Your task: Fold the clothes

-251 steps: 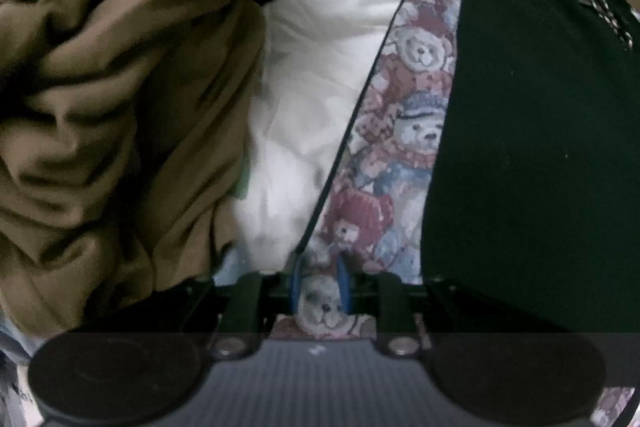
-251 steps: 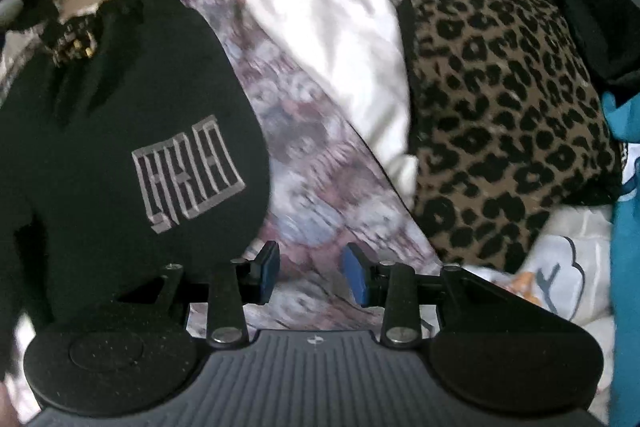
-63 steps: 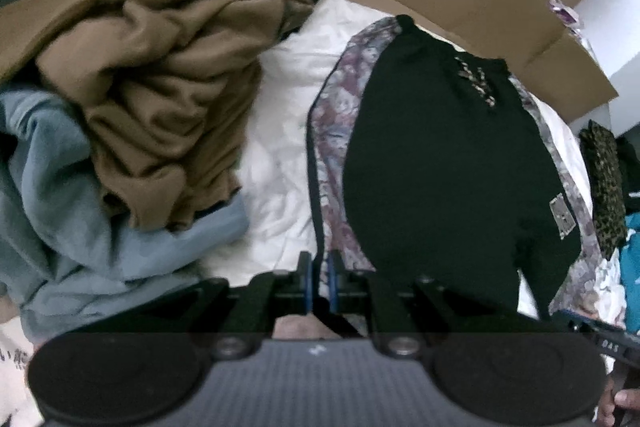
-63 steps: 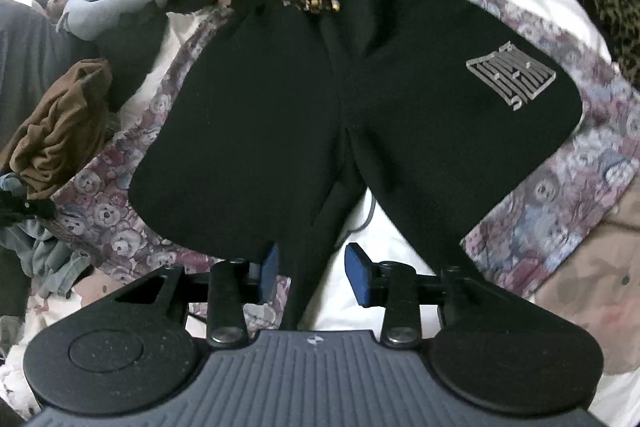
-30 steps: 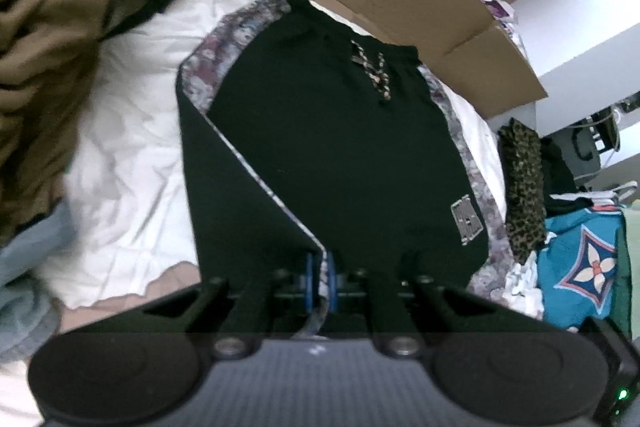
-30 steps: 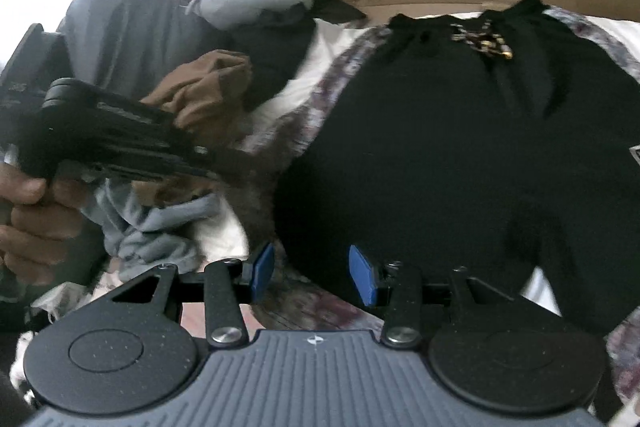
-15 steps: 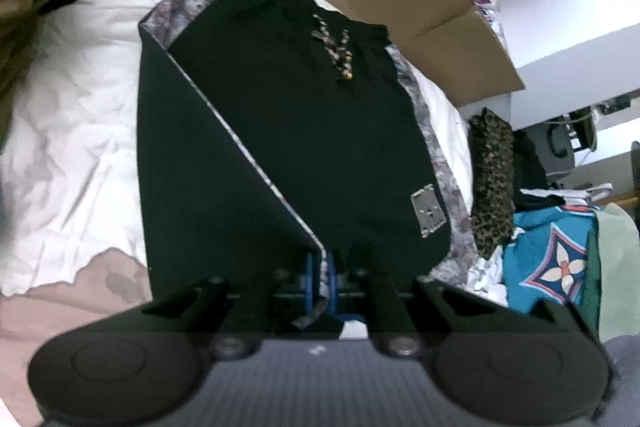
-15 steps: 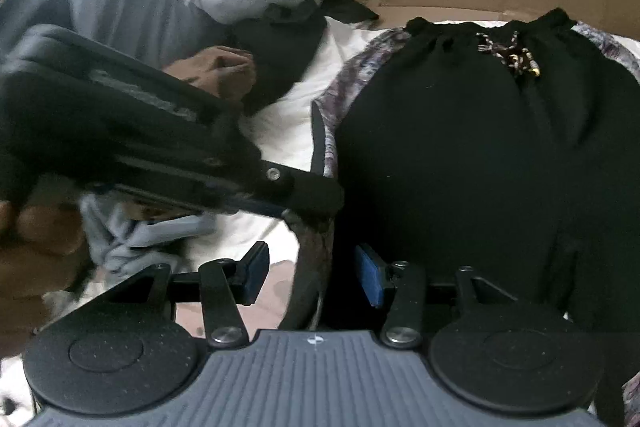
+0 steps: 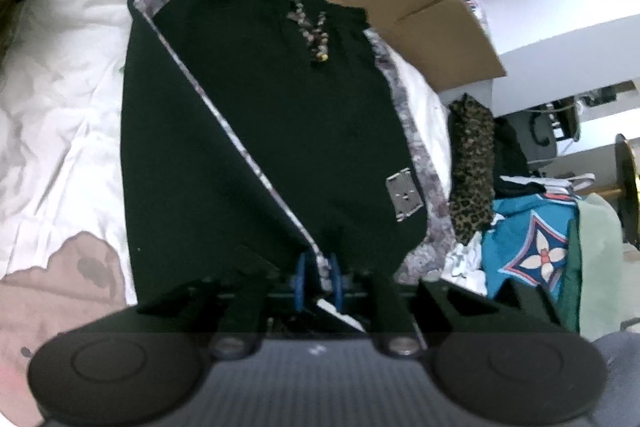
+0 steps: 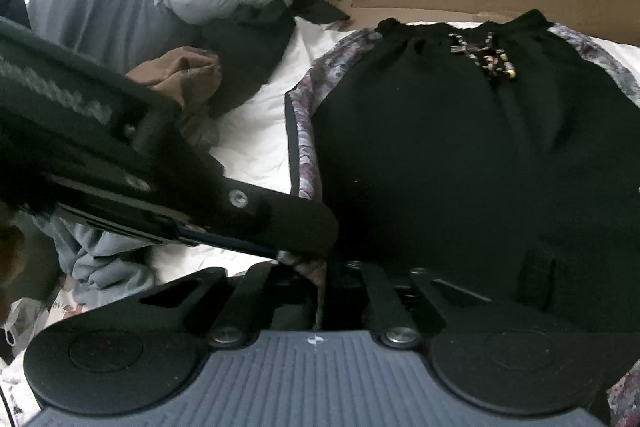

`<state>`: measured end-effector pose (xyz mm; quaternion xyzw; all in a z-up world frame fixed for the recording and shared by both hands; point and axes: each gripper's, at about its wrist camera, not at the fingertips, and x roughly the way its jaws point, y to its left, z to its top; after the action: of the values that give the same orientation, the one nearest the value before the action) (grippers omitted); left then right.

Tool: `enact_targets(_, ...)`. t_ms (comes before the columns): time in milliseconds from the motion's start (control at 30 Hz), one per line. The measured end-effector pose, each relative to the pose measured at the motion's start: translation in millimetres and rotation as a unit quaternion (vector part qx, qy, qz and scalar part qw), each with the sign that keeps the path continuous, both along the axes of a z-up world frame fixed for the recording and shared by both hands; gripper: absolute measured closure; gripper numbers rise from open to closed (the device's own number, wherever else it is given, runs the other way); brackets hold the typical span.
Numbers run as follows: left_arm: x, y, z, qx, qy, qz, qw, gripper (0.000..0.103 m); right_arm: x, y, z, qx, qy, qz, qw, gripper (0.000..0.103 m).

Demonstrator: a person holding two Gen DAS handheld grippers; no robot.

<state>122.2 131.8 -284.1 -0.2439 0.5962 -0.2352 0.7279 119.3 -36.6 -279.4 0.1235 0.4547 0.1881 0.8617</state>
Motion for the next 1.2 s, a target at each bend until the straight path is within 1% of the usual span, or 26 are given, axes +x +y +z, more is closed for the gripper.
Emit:
enact_targets(33,-1,0,4,0.002,-0.009,0.000,1.0000,0.083,0,-1,0,-0.002,-0.001,-0.003,1.000,0.099)
enact_targets(67,-1,1,8,0.007,-0.017,0.001,0.9998,0.077,0,-2,0,-0.004,-0.001,-0.005,1.000,0.100)
enact_targets(133,-2,5,14,0.024,-0.032,0.007,0.9992,0.071,0,-7,1,-0.006,-0.002,-0.010,1.000,0.100)
enact_targets(167,-3,8,15,0.029,-0.036,0.011,0.9988,0.071,1,-11,1,-0.005,-0.002,-0.013,1.000,0.100)
enact_targets(267,-2,19,13,0.037,-0.034,0.029,0.9983,0.070,4,-23,4,-0.006,0.001,-0.024,1.000,0.100)
enact_targets(367,-1,29,8,0.058,-0.032,0.047,0.9967,0.068,8,-36,11,-0.008,0.004,-0.031,0.999,0.101)
enact_targets(467,-1,37,0,0.073,-0.031,0.058,0.9952,0.066,13,-44,22,-0.022,-0.004,-0.020,1.000,0.101)
enact_targets(600,-3,41,-14,0.081,-0.023,0.068,0.9941,0.066,21,-56,34,-0.040,-0.009,-0.014,0.999,0.101)
enact_targets(767,-6,38,-29,0.087,-0.010,0.068,0.9938,0.065,27,-75,39,-0.052,-0.003,-0.038,0.998,0.101)
enact_targets(900,-6,31,-32,0.096,-0.007,0.062,0.9934,0.063,27,-88,37,-0.062,-0.002,-0.059,0.996,0.101)
enact_targets(1067,1,13,-39,0.116,-0.002,0.033,0.9927,0.062,29,-114,31,-0.063,-0.003,-0.083,0.995,0.101)
enact_targets(1133,4,6,-41,0.112,0.000,0.030,0.9933,0.061,31,-128,30,-0.061,0.000,-0.094,0.994,0.101)
enact_targets(1200,7,2,-46,0.096,0.006,0.031,0.9949,0.059,32,-141,30,-0.059,0.003,-0.105,0.993,0.101)
